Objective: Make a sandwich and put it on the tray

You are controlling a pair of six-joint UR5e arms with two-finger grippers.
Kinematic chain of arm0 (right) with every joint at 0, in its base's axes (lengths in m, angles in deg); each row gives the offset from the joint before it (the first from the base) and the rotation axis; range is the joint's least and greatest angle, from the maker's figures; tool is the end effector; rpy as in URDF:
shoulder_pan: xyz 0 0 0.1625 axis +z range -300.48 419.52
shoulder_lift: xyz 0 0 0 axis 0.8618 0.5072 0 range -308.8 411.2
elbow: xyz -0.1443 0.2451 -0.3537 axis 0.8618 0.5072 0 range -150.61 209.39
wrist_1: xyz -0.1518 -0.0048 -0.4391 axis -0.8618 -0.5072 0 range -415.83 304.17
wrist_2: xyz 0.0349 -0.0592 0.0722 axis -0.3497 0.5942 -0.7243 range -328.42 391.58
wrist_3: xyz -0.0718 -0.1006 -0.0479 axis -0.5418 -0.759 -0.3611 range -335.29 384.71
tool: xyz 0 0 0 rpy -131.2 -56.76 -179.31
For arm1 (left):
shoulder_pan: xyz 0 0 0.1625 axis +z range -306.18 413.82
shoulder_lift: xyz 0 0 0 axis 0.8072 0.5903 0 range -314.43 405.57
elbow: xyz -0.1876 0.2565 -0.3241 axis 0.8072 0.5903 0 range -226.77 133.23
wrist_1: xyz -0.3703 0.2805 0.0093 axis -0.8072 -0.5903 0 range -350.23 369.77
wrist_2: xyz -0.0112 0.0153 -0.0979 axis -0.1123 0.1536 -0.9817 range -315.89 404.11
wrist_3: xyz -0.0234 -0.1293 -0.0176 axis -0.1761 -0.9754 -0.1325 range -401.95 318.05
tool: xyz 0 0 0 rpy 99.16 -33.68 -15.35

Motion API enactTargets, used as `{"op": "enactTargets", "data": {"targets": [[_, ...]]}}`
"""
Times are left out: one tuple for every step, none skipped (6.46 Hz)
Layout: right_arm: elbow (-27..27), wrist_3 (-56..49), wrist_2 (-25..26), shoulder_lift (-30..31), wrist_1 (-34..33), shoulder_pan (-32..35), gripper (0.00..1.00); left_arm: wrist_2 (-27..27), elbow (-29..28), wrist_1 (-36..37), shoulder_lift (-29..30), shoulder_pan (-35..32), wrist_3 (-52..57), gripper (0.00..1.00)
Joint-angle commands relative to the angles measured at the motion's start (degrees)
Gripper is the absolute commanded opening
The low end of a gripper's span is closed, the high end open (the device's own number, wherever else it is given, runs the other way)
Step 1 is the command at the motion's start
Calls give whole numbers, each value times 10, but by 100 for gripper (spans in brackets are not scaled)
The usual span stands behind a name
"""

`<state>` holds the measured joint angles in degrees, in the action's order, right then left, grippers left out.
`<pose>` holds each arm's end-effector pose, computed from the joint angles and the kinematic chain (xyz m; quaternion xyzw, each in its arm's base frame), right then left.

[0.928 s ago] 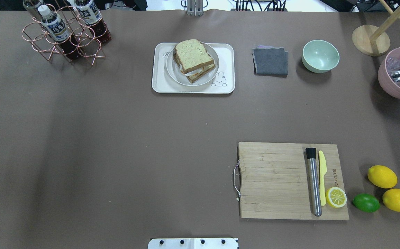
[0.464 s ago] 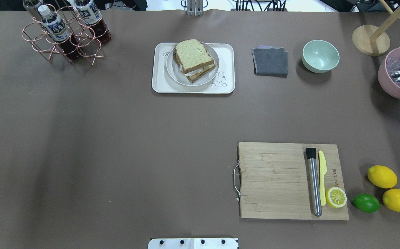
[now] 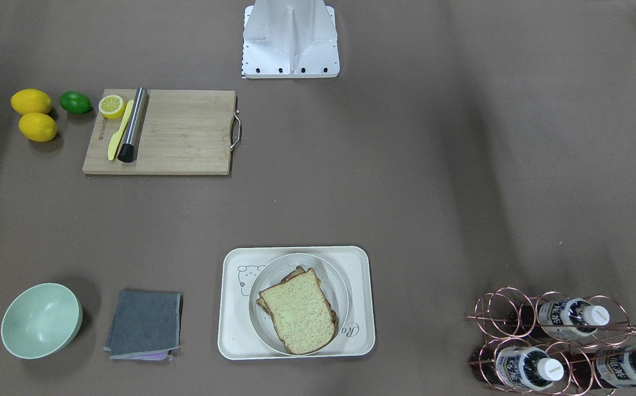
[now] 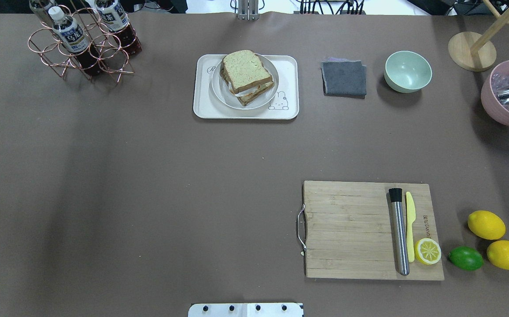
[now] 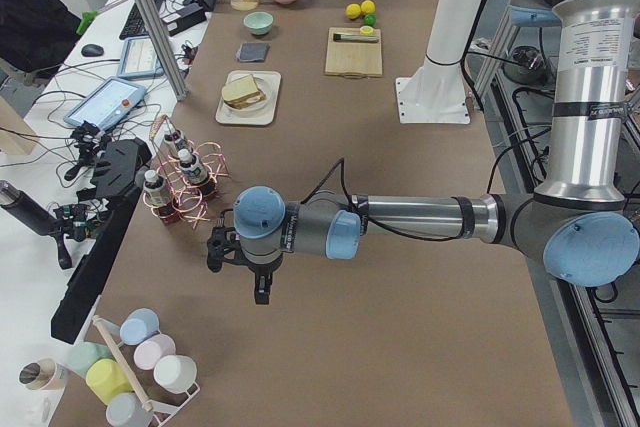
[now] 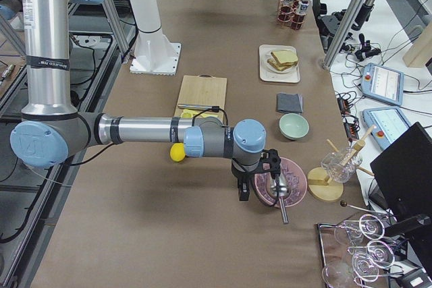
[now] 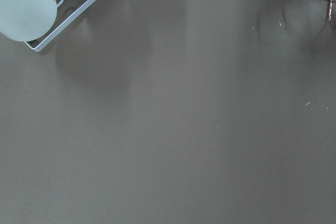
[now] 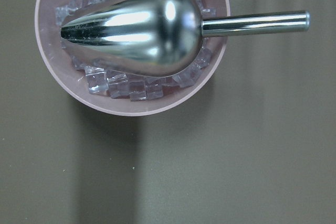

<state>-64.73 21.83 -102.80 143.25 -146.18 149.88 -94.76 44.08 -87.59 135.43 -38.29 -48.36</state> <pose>0.0438 -0.5307 0.6918 0.0245 -0.3771 -0.0260 0.9255 -0.0540 -0.5534 0.6833 0.0485 0.4148 -0.0385 0.9078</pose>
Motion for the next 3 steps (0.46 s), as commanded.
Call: {"op": "enactTargets", "data": {"targets": [[0, 0, 0, -1, 0, 0, 99, 0, 5, 0, 1, 0, 0, 97], [0, 0, 0, -1, 0, 0, 99, 0, 7, 1, 1, 0, 0, 97], [0, 0, 0, -1, 0, 0, 99, 0, 8, 1, 1, 0, 0, 97]]}}
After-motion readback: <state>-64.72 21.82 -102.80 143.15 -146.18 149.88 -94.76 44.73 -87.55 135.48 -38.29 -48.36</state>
